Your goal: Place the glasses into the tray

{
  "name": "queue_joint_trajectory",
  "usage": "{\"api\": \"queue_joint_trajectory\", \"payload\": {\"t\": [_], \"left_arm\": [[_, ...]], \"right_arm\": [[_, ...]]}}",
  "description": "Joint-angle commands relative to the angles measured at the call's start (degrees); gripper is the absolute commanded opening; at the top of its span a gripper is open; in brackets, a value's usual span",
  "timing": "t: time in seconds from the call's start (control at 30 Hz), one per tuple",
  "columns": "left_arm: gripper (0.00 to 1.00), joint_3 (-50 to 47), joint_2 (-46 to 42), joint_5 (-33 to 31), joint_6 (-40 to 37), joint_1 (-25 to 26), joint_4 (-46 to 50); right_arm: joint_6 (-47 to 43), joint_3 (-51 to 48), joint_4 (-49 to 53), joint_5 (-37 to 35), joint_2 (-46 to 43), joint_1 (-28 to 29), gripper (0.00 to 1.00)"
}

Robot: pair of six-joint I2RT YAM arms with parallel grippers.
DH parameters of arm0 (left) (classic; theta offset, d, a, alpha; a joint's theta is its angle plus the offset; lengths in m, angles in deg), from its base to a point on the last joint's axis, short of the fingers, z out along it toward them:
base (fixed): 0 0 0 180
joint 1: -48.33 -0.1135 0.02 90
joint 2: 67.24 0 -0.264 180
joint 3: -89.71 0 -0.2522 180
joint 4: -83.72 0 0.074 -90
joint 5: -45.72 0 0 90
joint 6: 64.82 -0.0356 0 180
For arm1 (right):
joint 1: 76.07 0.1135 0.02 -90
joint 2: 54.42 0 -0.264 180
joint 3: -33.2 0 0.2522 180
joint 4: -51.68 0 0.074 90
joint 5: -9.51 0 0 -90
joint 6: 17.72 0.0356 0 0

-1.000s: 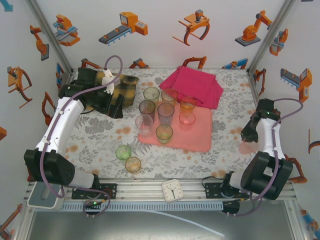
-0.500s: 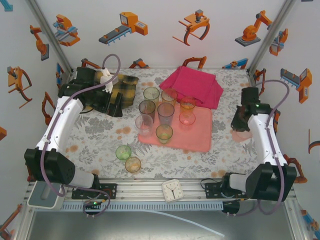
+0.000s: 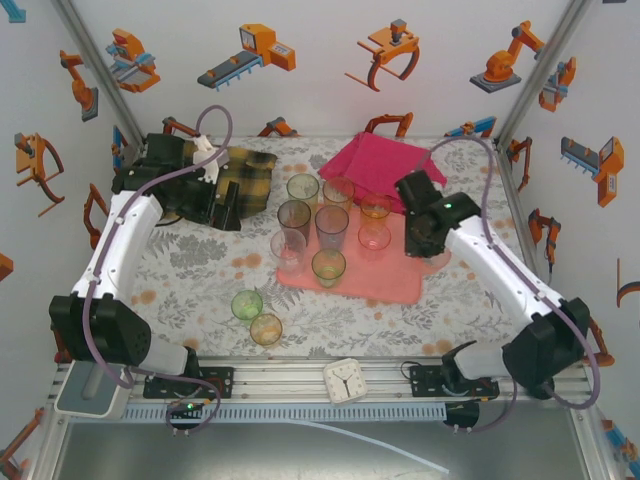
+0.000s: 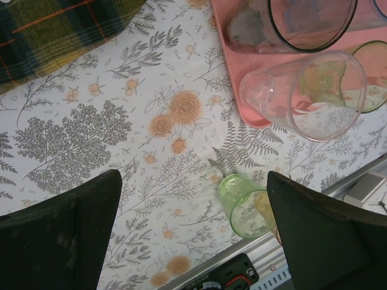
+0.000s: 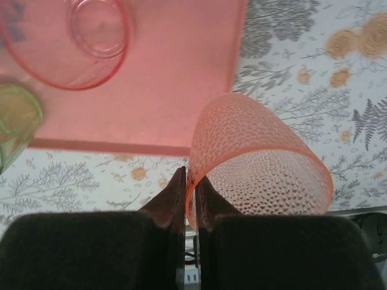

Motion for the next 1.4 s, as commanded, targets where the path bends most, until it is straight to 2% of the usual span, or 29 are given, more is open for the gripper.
{"api": "queue_joint_trajectory", "payload": {"t": [0.0, 0.2, 0.5, 1.37], "left_arm": [[0.97, 2.28, 0.57, 1.02, 0.80, -0.76, -0.08], [0.97, 2.19, 0.44, 1.18, 0.80, -1.22, 0.20], [0.97, 1.85, 0.29, 0.65, 0.45, -1.67, 0.20], [0.97, 1.57, 0.38, 1.42, 0.60, -1.70, 0.17]], "right_arm": [[2.92, 3.73, 1.47, -4.74, 3.73, 5.66, 0.00], [4.00, 6.30, -0.73, -4.22, 9.72, 11.60, 0.00], [5.56, 6.15, -4.64, -1.57, 13.05, 16.36, 0.00], [8.12, 1.06, -8.77, 0.70, 16.68, 19.31, 0.00]]}}
